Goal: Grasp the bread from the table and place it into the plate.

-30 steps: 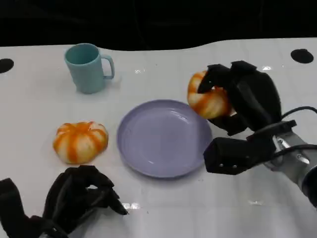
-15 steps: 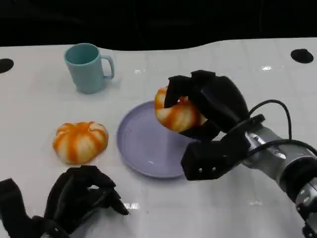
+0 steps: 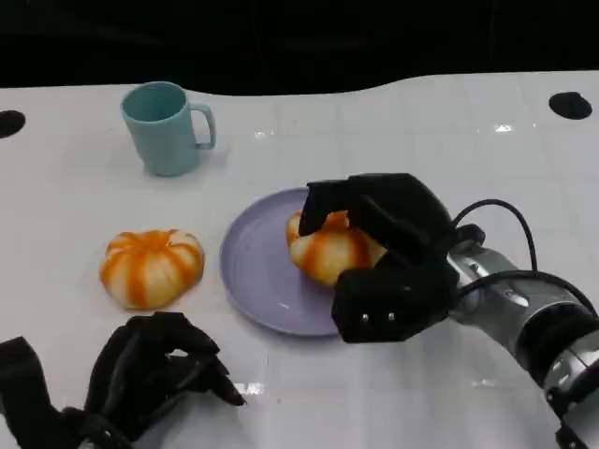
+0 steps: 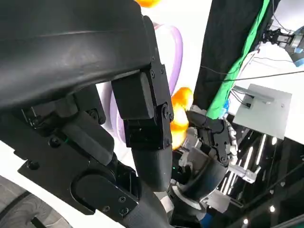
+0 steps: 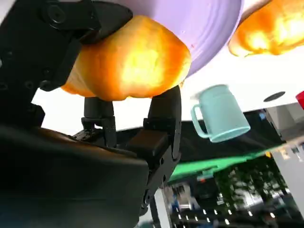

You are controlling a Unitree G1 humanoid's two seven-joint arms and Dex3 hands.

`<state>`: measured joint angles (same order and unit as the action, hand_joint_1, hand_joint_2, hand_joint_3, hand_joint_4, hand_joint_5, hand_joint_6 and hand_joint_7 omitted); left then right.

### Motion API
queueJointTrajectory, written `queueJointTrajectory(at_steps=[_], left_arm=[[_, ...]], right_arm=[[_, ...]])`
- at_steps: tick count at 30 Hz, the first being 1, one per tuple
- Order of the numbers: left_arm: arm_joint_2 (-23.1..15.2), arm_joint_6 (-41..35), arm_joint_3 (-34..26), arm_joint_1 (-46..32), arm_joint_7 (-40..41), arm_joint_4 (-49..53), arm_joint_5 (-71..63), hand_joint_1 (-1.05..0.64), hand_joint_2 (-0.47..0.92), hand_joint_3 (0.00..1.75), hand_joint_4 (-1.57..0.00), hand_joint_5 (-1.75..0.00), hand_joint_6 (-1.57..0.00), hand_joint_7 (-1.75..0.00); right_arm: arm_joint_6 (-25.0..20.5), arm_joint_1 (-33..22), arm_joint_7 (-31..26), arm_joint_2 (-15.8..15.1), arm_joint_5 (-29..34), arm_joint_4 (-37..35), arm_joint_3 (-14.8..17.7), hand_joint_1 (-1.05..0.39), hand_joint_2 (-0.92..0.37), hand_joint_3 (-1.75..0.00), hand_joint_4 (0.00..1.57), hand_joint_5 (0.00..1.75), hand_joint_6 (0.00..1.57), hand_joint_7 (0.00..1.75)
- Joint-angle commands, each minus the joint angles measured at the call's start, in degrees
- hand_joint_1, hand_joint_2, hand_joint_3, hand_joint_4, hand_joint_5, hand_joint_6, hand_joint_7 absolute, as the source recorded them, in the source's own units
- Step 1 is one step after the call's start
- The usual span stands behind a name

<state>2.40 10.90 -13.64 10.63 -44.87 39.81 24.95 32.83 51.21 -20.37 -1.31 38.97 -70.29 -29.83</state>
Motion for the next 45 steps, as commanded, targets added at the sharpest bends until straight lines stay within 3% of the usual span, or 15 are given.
queueJointTrajectory(at_steps=[1,2,4,11,16,22,34,39,45], left_arm=[[-0.53,0.32,-0.15,-0.16,0.35,-0.02,0.09,-1.05,0.60,0.00,-1.57,-0.60,-1.57,-0.37],[-0.54,0.52,-0.13,-0.15,0.45,0.02,-0.05,-1.05,0.60,0.00,-1.57,-0.60,-1.57,-0.37],[-0.57,0.64,-0.09,-0.12,0.49,0.07,-0.16,-1.05,0.61,0.01,-1.57,-0.60,-1.57,-0.37],[-0.60,0.39,-0.13,-0.11,0.44,-0.08,-0.01,-1.05,0.60,0.00,-1.57,-0.60,-1.57,-0.37],[-0.70,0.50,-0.16,-0.01,0.34,0.18,-0.06,-1.05,0.61,0.00,-1.57,-0.60,-1.57,-0.37],[-0.71,0.66,-0.12,-0.04,0.30,-0.01,-0.09,-1.05,0.61,0.01,-1.57,-0.60,-1.57,-0.37],[-0.70,0.67,-0.24,0.07,0.02,0.24,0.09,-1.05,0.61,0.00,-1.57,-0.59,-1.57,-0.36],[-0.61,0.34,-0.09,-0.19,0.60,-0.35,-0.06,-1.05,0.61,0.00,-1.57,-0.59,-1.57,-0.36],[-0.74,0.27,-0.20,0.12,0.24,0.25,0.10,-1.05,0.61,0.00,-1.57,-0.59,-1.57,-0.36]], right_arm=[[-0.01,0.98,5.13,-0.44,-2.04,0.45,0.94,-0.32,-0.85,-0.20,0.59,0.85,0.70,0.27],[-0.21,1.00,5.59,-0.59,-1.91,0.62,0.80,-0.37,-0.89,-0.14,0.57,0.68,0.67,0.17],[-1.61,1.28,6.79,-0.87,-1.13,0.90,0.18,-0.52,-0.92,-0.15,0.37,0.47,0.53,0.04],[-5.81,1.20,10.12,-1.26,-0.43,2.68,-0.46,-0.83,-0.92,-0.31,0.02,0.25,0.20,0.00],[-6.89,0.85,12.34,-2.00,-0.87,5.15,-0.14,-0.89,-0.92,-0.34,0.00,0.13,0.13,0.00],[-5.41,-0.35,12.67,-3.61,-1.27,8.02,0.32,-0.91,-0.92,-0.34,0.03,0.14,0.14,0.01],[1.74,-6.27,9.26,-8.81,-2.21,14.69,1.51,-0.77,-0.92,-0.25,0.19,0.31,0.27,0.06],[6.79,-11.50,7.75,-11.51,-4.39,19.62,3.85,-0.54,-0.91,-0.06,0.32,0.43,0.45,0.10],[9.05,-18.49,8.16,-15.13,-5.59,28.66,6.38,-0.29,-0.88,-0.01,0.43,0.53,0.60,0.14]])
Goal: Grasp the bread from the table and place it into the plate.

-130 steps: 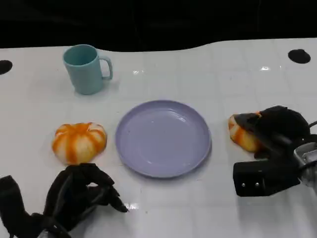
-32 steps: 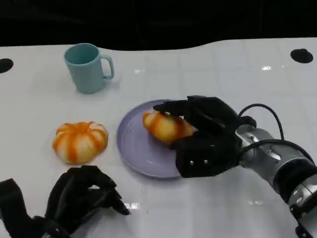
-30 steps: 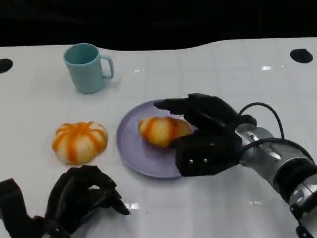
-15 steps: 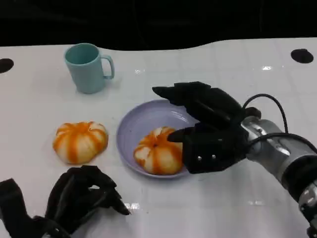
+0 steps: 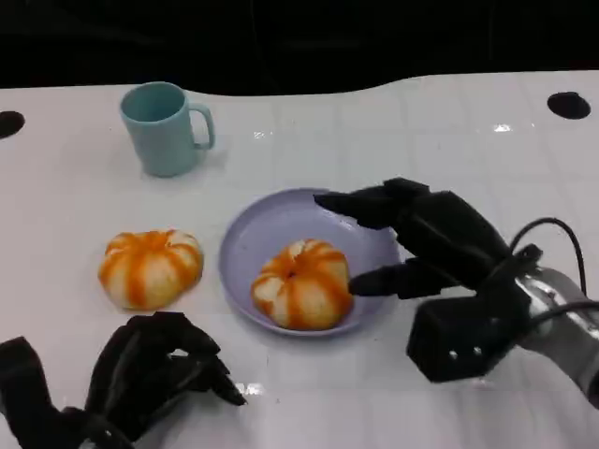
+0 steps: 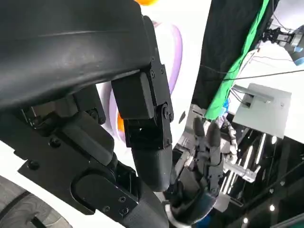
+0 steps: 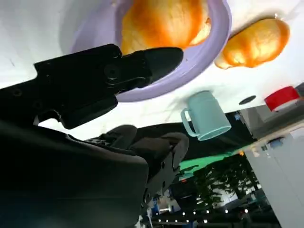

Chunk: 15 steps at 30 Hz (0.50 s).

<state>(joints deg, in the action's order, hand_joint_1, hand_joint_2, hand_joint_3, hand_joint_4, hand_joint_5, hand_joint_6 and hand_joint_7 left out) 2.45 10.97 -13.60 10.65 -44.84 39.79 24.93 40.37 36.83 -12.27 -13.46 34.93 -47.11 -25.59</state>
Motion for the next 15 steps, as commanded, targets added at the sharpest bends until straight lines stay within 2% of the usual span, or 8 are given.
queueJointTrajectory(at_steps=[1,6,12,13,14,15], left_arm=[[-0.75,0.17,-0.28,0.18,0.18,0.34,0.20,-1.05,0.61,0.00,-1.57,-0.59,-1.57,-0.36],[-0.58,0.02,-0.29,0.18,0.59,0.16,0.13,-1.05,0.61,0.00,-1.57,-0.59,-1.57,-0.36],[-0.42,0.13,-0.28,0.13,0.55,0.11,0.15,-1.05,0.61,0.00,-1.57,-0.60,-1.57,-0.36],[-0.40,0.20,-0.19,0.07,0.72,-0.05,0.02,-1.05,0.61,0.00,-1.57,-0.60,-1.57,-0.36],[-0.38,0.24,-0.13,0.03,0.86,-0.16,-0.09,-1.05,0.61,0.00,-1.57,-0.60,-1.57,-0.36],[-0.36,0.27,-0.07,0.00,0.98,-0.26,-0.17,-1.05,0.61,0.00,-1.57,-0.60,-1.57,-0.36]], right_arm=[[1.69,-5.28,0.46,-3.45,-2.07,6.81,2.62,-0.25,-0.87,0.00,0.45,0.55,0.63,0.15],[2.37,-11.37,1.71,-5.81,-3.77,13.02,5.09,-0.09,-0.85,-0.01,0.57,0.75,0.86,0.22],[2.65,-17.45,4.01,-7.69,-5.94,18.29,7.84,-0.09,-0.89,-0.05,0.75,0.95,1.05,0.35],[3.03,-18.77,3.66,-7.82,-6.03,19.16,8.40,-0.09,-0.86,-0.10,0.75,1.04,1.03,0.42],[3.26,-19.68,3.44,-7.86,-6.09,19.78,8.83,-0.09,-0.78,-0.28,0.75,1.17,0.99,0.53],[3.31,-20.97,3.57,-8.01,-6.37,20.75,9.22,-0.09,-0.61,-0.64,0.75,1.28,0.94,0.66]])
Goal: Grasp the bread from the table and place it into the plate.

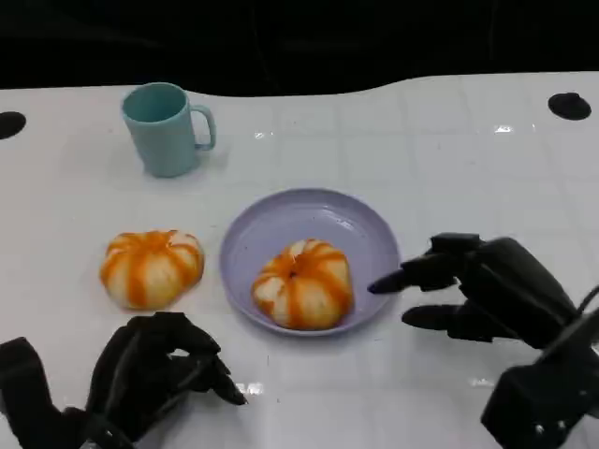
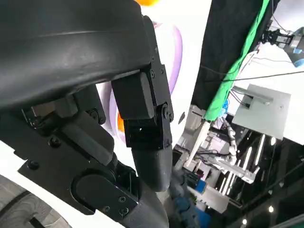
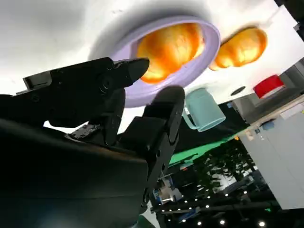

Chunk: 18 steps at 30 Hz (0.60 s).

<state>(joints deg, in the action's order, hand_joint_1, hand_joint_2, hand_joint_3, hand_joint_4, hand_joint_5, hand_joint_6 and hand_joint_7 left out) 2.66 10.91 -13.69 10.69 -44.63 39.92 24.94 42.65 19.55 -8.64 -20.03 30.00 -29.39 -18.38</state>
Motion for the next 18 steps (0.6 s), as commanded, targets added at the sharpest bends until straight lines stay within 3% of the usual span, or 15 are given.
queueJointTrajectory(at_steps=[1,9,18], left_arm=[[-0.57,0.33,0.05,-0.04,0.85,-0.41,-0.24,-1.05,0.61,0.00,-1.57,-0.60,-1.57,-0.37],[-0.60,-0.10,0.16,-0.01,0.62,-0.43,0.03,-1.05,0.61,0.00,-1.57,-0.59,-1.57,-0.36],[-0.62,0.93,-0.10,0.00,-0.21,0.69,0.18,-1.05,0.61,0.00,-1.57,-0.58,-1.57,-0.35]], right_arm=[[1.00,-4.82,0.36,-1.60,-1.81,3.92,2.33,-0.09,-0.55,-0.78,0.75,1.35,0.90,0.73],[-1.08,-13.76,5.96,-2.75,-6.36,11.62,5.29,-0.09,-0.47,-1.14,0.82,1.66,0.72,1.25],[-2.55,-21.17,4.15,-1.08,-4.95,17.36,7.98,-0.09,-0.47,-1.20,0.81,1.75,0.62,1.47]])
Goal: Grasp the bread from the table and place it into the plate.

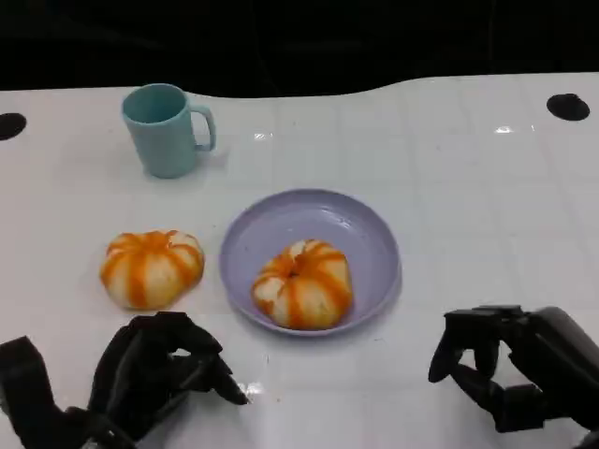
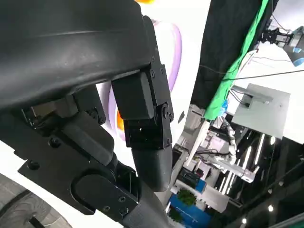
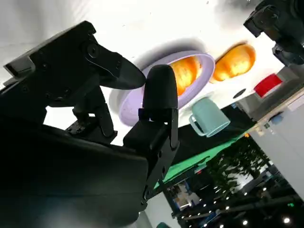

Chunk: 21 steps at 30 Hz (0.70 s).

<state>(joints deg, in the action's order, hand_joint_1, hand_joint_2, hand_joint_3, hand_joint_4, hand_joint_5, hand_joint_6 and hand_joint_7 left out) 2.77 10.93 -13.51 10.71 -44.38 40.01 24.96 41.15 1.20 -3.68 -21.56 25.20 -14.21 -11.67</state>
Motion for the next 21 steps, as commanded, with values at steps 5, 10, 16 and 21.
queueJointTrajectory(at_steps=[5,10,16,21], left_arm=[[-0.91,0.97,-0.21,-0.13,0.05,0.86,-0.16,-1.05,0.60,0.00,-1.57,-0.59,-1.57,-0.36],[-0.97,0.30,-0.10,-0.25,0.51,0.26,-0.16,-1.05,0.60,0.00,-1.57,-0.61,-1.57,-0.38],[-1.08,1.23,-0.29,0.41,-0.28,1.40,-0.12,-1.05,0.61,0.00,-1.57,-0.59,-1.57,-0.36],[-1.20,1.85,-0.49,1.15,-0.42,2.58,-0.12,-1.05,0.61,0.00,-1.57,-0.59,-1.57,-0.35]], right_arm=[[0.10,-3.39,-3.85,2.27,0.61,-0.12,1.54,-0.10,-0.47,-1.24,0.82,1.75,0.59,1.57],[3.62,-1.96,-7.84,3.06,1.84,-4.50,1.64,-0.11,-0.44,-1.33,0.83,1.75,0.56,1.67],[7.25,-0.29,-9.56,3.25,1.66,-9.03,1.80,-0.09,-0.42,-1.37,0.84,1.75,0.54,1.71],[9.53,0.91,-10.21,3.60,1.31,-12.15,2.13,-0.09,-0.40,-1.38,0.83,1.75,0.54,1.71]])
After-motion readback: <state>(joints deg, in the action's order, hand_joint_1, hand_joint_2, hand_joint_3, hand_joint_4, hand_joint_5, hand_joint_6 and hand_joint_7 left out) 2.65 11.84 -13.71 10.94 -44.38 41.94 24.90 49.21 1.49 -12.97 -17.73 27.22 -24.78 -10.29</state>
